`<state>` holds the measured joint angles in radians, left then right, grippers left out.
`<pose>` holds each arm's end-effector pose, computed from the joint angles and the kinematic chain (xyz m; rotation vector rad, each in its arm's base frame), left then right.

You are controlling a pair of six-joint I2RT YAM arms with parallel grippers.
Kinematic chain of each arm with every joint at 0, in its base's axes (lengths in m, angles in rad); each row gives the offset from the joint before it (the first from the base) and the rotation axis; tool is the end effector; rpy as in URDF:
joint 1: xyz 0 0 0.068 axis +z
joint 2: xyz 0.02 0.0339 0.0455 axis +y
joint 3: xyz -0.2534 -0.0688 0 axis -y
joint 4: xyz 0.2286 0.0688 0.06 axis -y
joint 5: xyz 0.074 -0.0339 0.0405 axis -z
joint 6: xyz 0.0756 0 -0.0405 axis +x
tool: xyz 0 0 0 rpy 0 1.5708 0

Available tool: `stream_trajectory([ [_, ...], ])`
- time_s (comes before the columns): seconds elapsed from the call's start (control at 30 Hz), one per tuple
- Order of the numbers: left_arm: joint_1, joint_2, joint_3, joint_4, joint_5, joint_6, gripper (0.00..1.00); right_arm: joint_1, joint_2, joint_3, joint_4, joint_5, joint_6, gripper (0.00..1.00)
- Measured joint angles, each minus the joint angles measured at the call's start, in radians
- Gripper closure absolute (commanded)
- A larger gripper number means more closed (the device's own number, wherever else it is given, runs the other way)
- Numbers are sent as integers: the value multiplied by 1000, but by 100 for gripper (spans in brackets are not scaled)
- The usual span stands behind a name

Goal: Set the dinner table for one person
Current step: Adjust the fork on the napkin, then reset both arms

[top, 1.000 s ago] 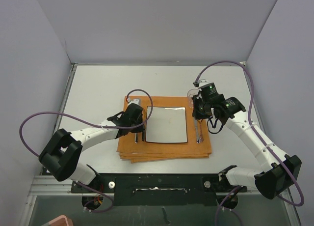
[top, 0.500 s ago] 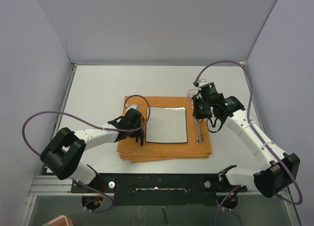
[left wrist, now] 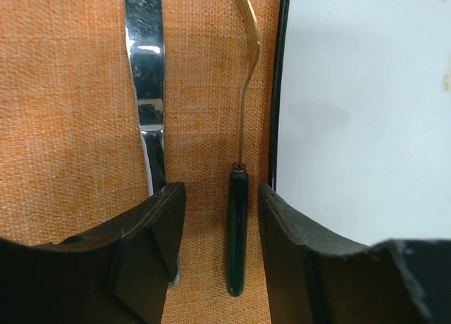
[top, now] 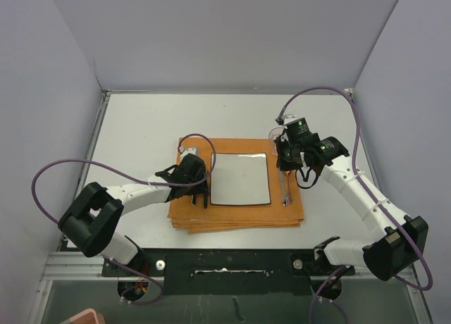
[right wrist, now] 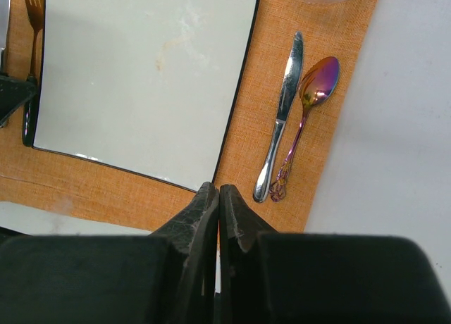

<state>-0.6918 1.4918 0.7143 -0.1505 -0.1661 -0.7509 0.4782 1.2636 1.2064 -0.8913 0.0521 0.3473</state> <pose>0.2344 -0.1780 0.1296 -0.1445 2.5214 -0.3973 0.2346 0.1172 0.2804 -0.1448 2.5344 0.2669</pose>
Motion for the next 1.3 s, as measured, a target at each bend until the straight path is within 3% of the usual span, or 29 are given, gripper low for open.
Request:
stream_trajectory([
  [0.33, -1, -12, 113, -132, -118, 63, 54, -8, 0, 0, 0, -1, -1, 100],
  [0.5, -8, -91, 168, -196, -158, 104, 55, -19, 0, -3, 4, -5, -1, 100],
  [0.67, -11, -171, 174, -256, -223, 127, 63, -27, -3, -21, 15, -10, 0, 100],
  [0.9, -11, -137, 121, -312, -247, 124, 80, -28, -21, -27, 15, -11, 0, 100],
  [0.97, -11, -115, 108, -318, -247, 122, 77, -28, -26, -27, 15, -12, 1, 100],
  [1.1, -34, -94, 115, -355, -267, 132, 56, -28, -59, -47, 30, -11, 0, 85],
  [1.2, -110, -107, 174, -399, -317, 184, 50, -28, -155, -118, 82, -11, -11, 66],
  [1.3, -187, -171, 268, -406, -357, 260, 46, -28, -272, -178, 135, 4, -34, 56],
])
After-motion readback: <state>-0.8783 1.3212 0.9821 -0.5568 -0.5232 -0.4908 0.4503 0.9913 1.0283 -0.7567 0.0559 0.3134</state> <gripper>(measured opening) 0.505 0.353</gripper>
